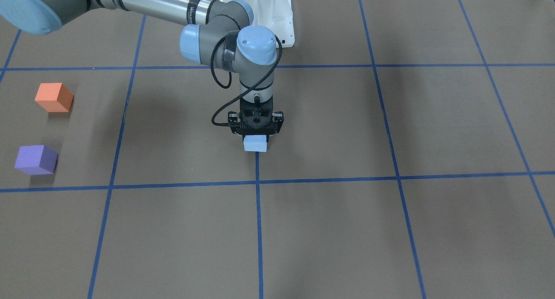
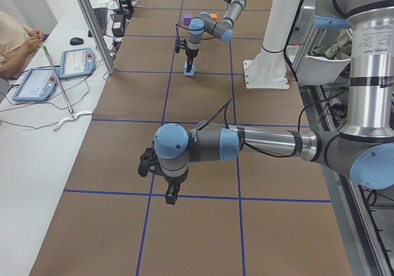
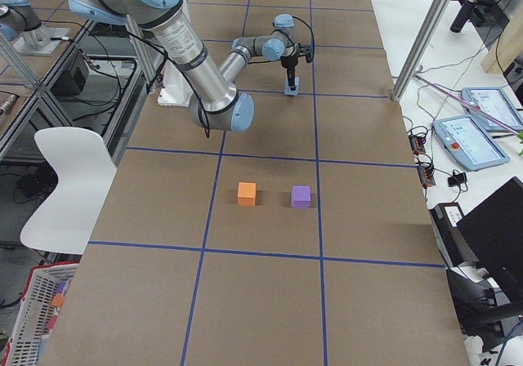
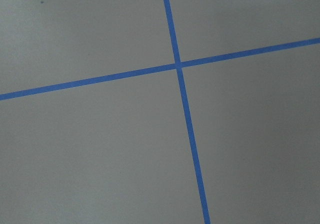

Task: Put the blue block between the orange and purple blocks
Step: 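Carry the cube with the right gripper toward the purple and orange cubes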

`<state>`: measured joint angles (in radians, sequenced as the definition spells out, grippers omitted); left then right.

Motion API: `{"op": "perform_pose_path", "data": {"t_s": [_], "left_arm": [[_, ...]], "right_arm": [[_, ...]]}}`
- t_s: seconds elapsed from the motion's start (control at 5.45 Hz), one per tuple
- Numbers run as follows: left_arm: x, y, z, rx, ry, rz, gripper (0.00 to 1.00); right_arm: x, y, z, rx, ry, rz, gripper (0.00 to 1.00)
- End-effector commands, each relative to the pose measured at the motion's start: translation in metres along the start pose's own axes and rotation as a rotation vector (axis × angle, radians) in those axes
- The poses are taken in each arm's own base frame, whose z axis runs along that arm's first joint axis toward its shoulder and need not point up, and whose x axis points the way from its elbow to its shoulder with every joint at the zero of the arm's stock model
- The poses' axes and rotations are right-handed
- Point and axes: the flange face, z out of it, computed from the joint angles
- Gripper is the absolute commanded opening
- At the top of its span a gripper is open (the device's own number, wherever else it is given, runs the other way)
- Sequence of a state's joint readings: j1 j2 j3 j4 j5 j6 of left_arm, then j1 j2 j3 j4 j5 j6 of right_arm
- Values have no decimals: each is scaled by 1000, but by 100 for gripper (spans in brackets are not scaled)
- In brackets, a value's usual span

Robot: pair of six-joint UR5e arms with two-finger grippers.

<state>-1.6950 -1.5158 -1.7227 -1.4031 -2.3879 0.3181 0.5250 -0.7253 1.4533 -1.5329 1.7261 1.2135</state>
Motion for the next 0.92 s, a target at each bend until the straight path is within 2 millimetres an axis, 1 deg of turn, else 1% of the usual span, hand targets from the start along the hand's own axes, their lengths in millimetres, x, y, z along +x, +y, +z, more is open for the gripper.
{"op": "perform_pose_path", "data": {"t_s": [0.0,0.18,0.37,0.55,0.73], "left_arm": [[-2,0,2,-8,-7,-7,100],[-3,1,3,-1,-9,1,100],[-14,1,17,14,-14,28,100],[-23,0,26,43,-20,58,100],[-22,-1,25,45,-18,59,100]], "right_arm": [[119,-48,-73,-15,-9,-38,0],[194,-78,-111,-48,-9,-77,0],[276,-81,-122,-88,-18,-100,0],[354,-71,-112,-125,23,-122,0],[419,-51,-101,-124,51,-111,0]]}}
